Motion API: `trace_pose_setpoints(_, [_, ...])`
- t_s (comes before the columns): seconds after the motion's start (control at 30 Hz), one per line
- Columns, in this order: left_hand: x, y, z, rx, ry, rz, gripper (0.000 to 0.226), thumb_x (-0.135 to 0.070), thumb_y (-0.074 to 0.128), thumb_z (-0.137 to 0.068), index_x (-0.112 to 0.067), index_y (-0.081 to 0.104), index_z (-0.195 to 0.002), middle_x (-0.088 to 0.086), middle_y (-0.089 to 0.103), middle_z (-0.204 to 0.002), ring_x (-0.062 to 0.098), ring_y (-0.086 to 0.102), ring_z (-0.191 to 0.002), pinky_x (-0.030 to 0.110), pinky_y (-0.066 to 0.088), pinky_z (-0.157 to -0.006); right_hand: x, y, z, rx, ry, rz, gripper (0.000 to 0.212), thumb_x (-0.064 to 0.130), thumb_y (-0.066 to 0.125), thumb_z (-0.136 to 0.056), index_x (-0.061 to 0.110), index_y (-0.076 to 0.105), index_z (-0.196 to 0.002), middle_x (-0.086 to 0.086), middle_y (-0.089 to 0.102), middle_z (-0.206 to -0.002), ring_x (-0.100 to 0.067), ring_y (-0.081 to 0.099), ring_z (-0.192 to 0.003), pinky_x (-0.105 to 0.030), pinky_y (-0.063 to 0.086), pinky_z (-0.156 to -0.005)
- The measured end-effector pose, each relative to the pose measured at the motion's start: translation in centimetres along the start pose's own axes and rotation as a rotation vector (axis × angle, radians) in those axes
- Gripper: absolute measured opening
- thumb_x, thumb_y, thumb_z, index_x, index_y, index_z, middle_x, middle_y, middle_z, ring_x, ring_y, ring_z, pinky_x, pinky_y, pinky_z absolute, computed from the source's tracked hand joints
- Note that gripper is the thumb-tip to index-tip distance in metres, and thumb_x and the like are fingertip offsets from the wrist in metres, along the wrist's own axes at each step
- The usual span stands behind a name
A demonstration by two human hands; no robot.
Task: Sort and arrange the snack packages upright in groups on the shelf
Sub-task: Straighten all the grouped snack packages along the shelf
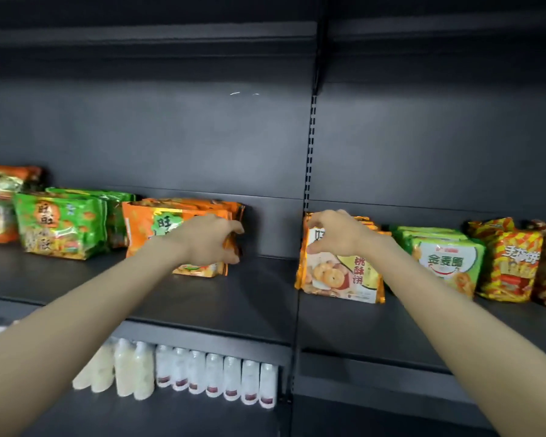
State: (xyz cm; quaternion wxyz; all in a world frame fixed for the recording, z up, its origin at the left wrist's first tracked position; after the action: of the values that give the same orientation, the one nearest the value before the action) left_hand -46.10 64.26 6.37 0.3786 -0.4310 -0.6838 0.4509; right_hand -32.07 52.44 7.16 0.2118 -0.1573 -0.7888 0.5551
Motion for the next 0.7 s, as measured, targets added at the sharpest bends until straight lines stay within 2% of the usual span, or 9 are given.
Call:
trace_pose_setpoints(0.13, [6.3,1.6,3.0,0.045,-0.066,0.032,0.061,-0.047,0.062,-0.083,-0.026,0.041,-0.137,0.001,0.058,-0.129,0.023,0.052,-0.119,0.035,0.044,-0.094,5.7,3.5,-1.7,0.059,-0.015,-0.052,0.059,0.032,0.074,-0.078,0.014,0.052,-0.13,-0.011,0.053,-0.132,-0.029,0.049,-0.122,-0.039,0.043,-0.1])
trace_pose_setpoints(0.33, [14.4,2.4,5.3,-0.015,-0.182,0.153,0.07,-0.045,0.063,-0.084,-0.025,0.031,-0.144,0.002,0.04,-0.147,0.024,0.044,-0.129,0.038,0.041,-0.101,11.9,6.1,-5.3,0.08,-0.048,-0.122,0.063,0.031,0.071,-0.081,0.015,0.045,-0.136,-0.008,0.047,-0.14,-0.026,0.044,-0.128,-0.041,0.04,-0.104])
trace_pose_setpoints(0.47, [18.8,4.4,5.5,-0.083,-0.268,0.277,0.082,-0.046,0.066,-0.081,-0.023,0.022,-0.147,0.005,0.034,-0.149,0.025,0.04,-0.132,0.04,0.041,-0.102,13.4,8.3,-8.1,0.081,-0.046,-0.181,0.068,0.034,0.073,-0.079,0.017,0.041,-0.137,-0.009,0.048,-0.136,-0.026,0.046,-0.125,-0.041,0.041,-0.102])
trace_pose_setpoints(0.53, [21.2,5.5,5.2,-0.125,-0.32,0.334,0.09,-0.047,0.069,-0.079,-0.022,0.017,-0.148,0.006,0.028,-0.151,0.026,0.037,-0.133,0.041,0.039,-0.1,13.6,9.4,-9.7,0.068,-0.034,-0.232,0.074,0.035,0.074,-0.078,0.017,0.037,-0.139,-0.009,0.047,-0.136,-0.026,0.045,-0.126,-0.042,0.04,-0.103])
trace_pose_setpoints(0.7, [26.8,8.1,3.5,-0.278,-0.411,0.537,0.117,-0.045,0.08,-0.066,-0.011,0.005,-0.15,0.01,0.018,-0.153,0.027,0.025,-0.139,0.041,0.029,-0.111,13.9,12.1,-13.4,0.025,-0.007,-0.436,0.098,0.044,0.08,-0.068,0.024,0.019,-0.142,-0.002,0.045,-0.139,-0.022,0.048,-0.126,-0.048,0.044,-0.102])
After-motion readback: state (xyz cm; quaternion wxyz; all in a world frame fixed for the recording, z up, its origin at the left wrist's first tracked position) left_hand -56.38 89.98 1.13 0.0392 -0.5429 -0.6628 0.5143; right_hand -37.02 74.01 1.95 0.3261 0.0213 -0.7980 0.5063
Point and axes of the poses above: each hand's wrist, its own z-axis away from the middle knuckle, its own y-axis out of the palm, x = y × z, the point moved 10 cm from there along -z, towards the middle knuckle
